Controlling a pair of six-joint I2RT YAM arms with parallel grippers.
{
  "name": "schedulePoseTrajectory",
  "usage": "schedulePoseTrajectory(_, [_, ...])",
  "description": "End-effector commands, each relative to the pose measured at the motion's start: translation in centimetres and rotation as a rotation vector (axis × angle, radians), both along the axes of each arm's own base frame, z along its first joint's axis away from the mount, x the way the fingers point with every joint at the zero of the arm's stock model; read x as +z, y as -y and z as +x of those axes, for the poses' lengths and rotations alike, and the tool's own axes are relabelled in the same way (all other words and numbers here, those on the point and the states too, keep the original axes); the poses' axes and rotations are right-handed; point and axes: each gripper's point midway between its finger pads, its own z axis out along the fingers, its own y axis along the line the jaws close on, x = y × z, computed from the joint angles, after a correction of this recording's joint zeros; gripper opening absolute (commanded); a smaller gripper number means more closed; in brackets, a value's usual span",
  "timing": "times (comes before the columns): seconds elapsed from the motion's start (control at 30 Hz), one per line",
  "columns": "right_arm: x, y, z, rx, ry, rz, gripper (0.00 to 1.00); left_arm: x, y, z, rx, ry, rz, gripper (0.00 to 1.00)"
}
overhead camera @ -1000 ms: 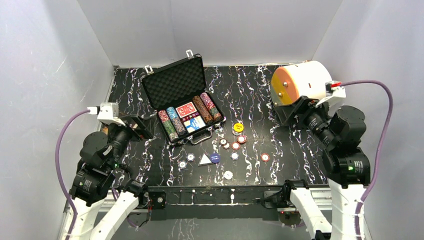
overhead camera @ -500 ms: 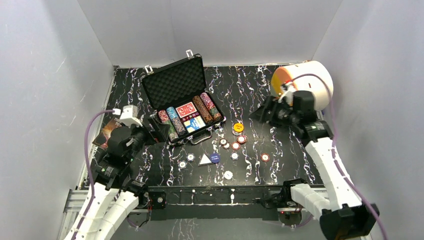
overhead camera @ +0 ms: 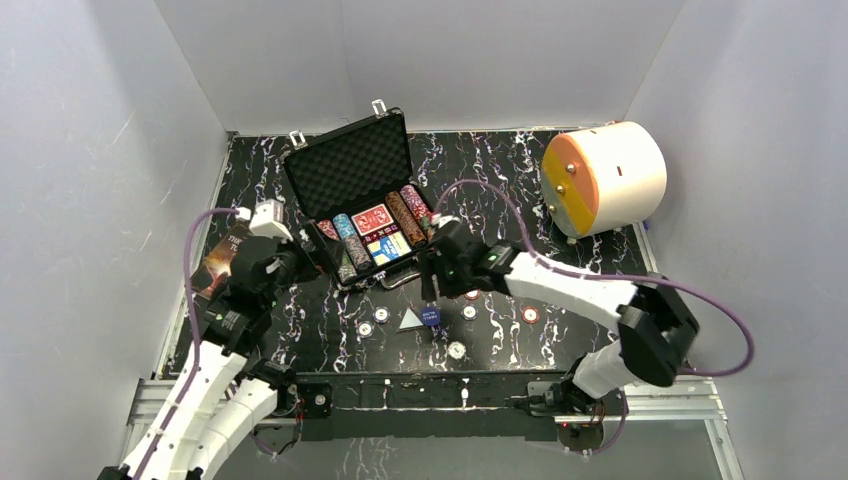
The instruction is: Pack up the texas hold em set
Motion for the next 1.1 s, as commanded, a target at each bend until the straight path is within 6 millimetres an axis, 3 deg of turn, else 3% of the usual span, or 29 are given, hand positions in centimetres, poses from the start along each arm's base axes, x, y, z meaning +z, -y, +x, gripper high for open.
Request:
schedulePoseTrajectory(0.0, [-0.2,-3.4,-0.1,0.083,0.08,-0.067,0.77,8.4,-2.9,0.8,0.113,0.203,0.066,0.98])
schedulePoseTrajectory(0.13, [-2.2,-6.1,-1.1,0.18,0.071,-0.153,0.8,13.2,-4.9,1.0,0.191,0.304,0.124,0.98])
schedulePoseTrajectory(0.2, [-2.3,-7.8,-1.1,0.198,0.08,-0.165,0.83,14.3,-5.5,1.2,0.226,0.313,0.137,0.98])
schedulePoseTrajectory(0.3, [-4.2,-8.9,-1.5,0.195,0.067,-0.248,0.89,15.2,-5.7,1.4,0.236,0.314,0.146,0.98])
schedulePoseTrajectory(0.47, [-6.8,-8.6,-2.6,0.193,0.034,-0.363,0.89,14.3,-5.5,1.3,0.223,0.299,0.151,0.98])
schedulePoseTrajectory(0.67, [-7.5,-8.2,-3.8,0.214,0.017,-0.387,0.92,12.4,-5.4,1.3,0.208,0.263,0.167,0.98])
schedulePoseTrajectory(0.9, [-8.9,-7.9,-6.1,0.288,-0.07,-0.359,0.82,11.4,-5.9,1.6,0.24,0.241,0.178,0.98])
schedulePoseTrajectory(1.07, [-9.3,-7.0,-5.8,0.253,-0.068,-0.405,0.77,10.7,-5.8,1.9,0.243,0.221,0.185,0.98])
